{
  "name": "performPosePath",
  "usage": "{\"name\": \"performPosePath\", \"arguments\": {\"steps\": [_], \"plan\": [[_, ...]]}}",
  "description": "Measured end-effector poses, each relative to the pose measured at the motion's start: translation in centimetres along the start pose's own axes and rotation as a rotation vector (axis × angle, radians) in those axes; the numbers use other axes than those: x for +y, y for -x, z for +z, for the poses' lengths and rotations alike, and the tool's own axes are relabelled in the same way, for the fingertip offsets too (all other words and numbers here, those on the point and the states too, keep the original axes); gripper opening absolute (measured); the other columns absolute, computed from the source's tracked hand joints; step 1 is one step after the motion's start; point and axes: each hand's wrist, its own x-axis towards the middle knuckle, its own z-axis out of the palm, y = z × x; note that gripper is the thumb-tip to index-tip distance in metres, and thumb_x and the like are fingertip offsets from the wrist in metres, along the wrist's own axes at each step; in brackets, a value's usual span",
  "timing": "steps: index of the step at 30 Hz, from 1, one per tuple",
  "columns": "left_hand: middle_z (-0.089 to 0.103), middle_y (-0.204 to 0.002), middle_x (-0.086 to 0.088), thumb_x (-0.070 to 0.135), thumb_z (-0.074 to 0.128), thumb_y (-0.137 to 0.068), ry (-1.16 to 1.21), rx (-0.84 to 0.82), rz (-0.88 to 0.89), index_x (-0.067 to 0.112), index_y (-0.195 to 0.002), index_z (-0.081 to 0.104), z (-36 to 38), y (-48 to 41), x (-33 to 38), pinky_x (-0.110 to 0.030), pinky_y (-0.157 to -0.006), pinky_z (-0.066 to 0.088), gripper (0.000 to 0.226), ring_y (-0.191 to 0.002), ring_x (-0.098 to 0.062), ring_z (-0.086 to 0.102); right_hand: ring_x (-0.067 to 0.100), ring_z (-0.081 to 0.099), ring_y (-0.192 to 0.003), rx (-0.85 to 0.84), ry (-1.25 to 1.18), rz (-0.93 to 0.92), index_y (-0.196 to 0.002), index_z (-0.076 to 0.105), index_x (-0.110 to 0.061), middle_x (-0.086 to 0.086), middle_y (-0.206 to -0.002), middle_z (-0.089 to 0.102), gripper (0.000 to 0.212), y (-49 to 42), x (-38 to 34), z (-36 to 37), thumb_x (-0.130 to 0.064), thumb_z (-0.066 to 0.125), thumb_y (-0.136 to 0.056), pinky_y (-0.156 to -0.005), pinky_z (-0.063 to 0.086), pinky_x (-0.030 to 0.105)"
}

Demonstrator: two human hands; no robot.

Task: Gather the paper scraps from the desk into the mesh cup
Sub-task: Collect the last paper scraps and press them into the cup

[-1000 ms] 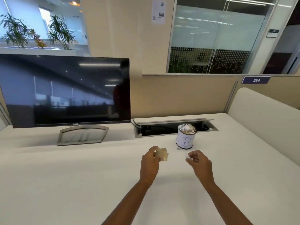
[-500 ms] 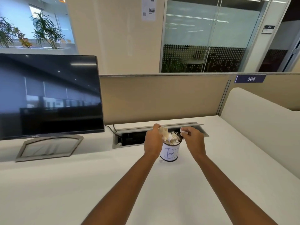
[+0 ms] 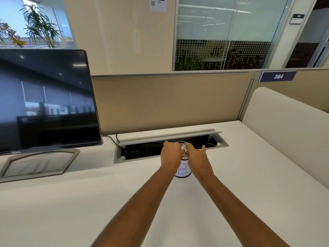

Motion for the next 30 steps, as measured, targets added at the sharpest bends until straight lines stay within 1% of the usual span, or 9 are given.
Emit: {"name": "performPosePath", "arguments": {"steps": [2,3,7,9,11,15,18,23,30], "plan": [[0.064,-0.108,-0.017,0.002,0.045,-0.093,-0.054,0.01,0.017,0.003,-0.103,0.064,0.3,-0.3,-0.2,-0.032,-0.087,0.048,0.022,-0.11,-0.027,0.049,0.024,0.059,-0.111,-0.016,0.248,-0.113,-0.13,0.041,-0.012,0.01,-0.102,0.07,0.036,0.3,0.3,0.2,-0.01,0.029,-0.097,-0.118,-0.008,0.046],[0.064,-0.109,-0.017,0.004,0.045,-0.094,-0.079,0.006,0.024,0.003,-0.104,0.064,0.4,-0.5,-0.3,-0.032,-0.088,0.048,0.021,-0.112,-0.027,0.049,0.021,0.059,-0.11,-0.028,0.283,-0.158,-0.126,0.044,-0.012,0.008,-0.105,0.069,0.033,0.5,0.4,0.2,-0.012,0.03,-0.096,-0.116,-0.012,0.049],[0.06,-0.115,-0.016,0.009,0.044,-0.097,-0.164,-0.019,0.048,0.004,-0.106,0.065,0.5,-1.0,-0.4,-0.031,-0.092,0.047,0.023,-0.093,-0.024,0.048,0.016,0.05,-0.122,-0.122,0.289,-0.239,-0.12,0.049,-0.019,-0.002,-0.123,0.06,0.033,1.3,0.2,-0.3,-0.026,0.043,-0.089,-0.111,-0.015,0.06],[0.06,-0.116,-0.014,0.012,0.044,-0.098,-0.196,-0.035,0.067,0.004,-0.108,0.064,0.6,-1.4,-0.4,-0.03,-0.093,0.046,0.024,-0.101,-0.024,0.049,0.016,0.045,-0.127,-0.17,0.333,-0.258,-0.123,0.048,-0.02,-0.004,-0.129,0.056,0.039,1.2,0.2,-0.6,-0.026,0.049,-0.085,-0.109,-0.015,0.063],[0.062,-0.116,-0.012,0.012,0.042,-0.098,-0.225,-0.073,0.094,0.004,-0.109,0.063,0.6,-1.8,-0.5,-0.031,-0.093,0.045,0.025,-0.117,-0.026,0.046,0.016,0.047,-0.125,-0.198,0.389,-0.261,-0.119,0.051,-0.021,-0.004,-0.125,0.058,0.038,0.9,0.0,-1.0,-0.024,0.053,-0.081,-0.108,-0.015,0.065],[0.061,-0.119,-0.014,0.009,0.04,-0.097,-0.23,-0.171,0.111,0.002,-0.113,0.06,0.5,-2.1,-0.4,-0.033,-0.095,0.043,0.027,-0.127,-0.029,0.037,0.018,0.056,-0.11,-0.248,0.472,-0.221,-0.099,0.061,-0.015,0.0,-0.101,0.069,0.023,0.2,-0.7,-1.0,-0.026,0.054,-0.08,-0.108,-0.014,0.067],[0.062,-0.116,-0.016,0.006,0.04,-0.096,-0.127,-0.174,0.104,0.002,-0.112,0.061,0.7,-1.6,-0.4,-0.034,-0.094,0.045,0.026,-0.125,-0.029,0.038,0.019,0.056,-0.111,-0.264,0.516,-0.204,-0.101,0.063,-0.016,0.0,-0.103,0.069,0.026,0.0,-0.9,-0.7,-0.029,0.053,-0.081,-0.107,-0.012,0.068],[0.066,-0.11,-0.014,0.001,0.044,-0.093,0.226,0.003,0.111,0.005,-0.108,0.069,0.3,-0.3,-1.7,-0.032,-0.085,0.05,0.029,-0.097,-0.024,0.058,0.02,0.044,-0.126,-0.248,0.477,-0.183,-0.117,0.051,-0.015,0.001,-0.126,0.056,0.035,0.1,-0.6,-0.8,-0.018,0.051,-0.082,-0.111,-0.005,0.065],[0.06,-0.113,-0.012,-0.007,0.04,-0.092,0.58,0.253,0.034,0.005,-0.107,0.066,0.3,1.6,-3.0,-0.017,-0.08,0.04,0.032,-0.103,-0.022,0.057,0.022,0.028,-0.138,-0.177,0.388,-0.163,-0.136,0.034,-0.013,0.004,-0.146,0.034,0.054,0.7,-0.9,-0.9,-0.012,0.05,-0.085,-0.116,0.004,0.058]]}}
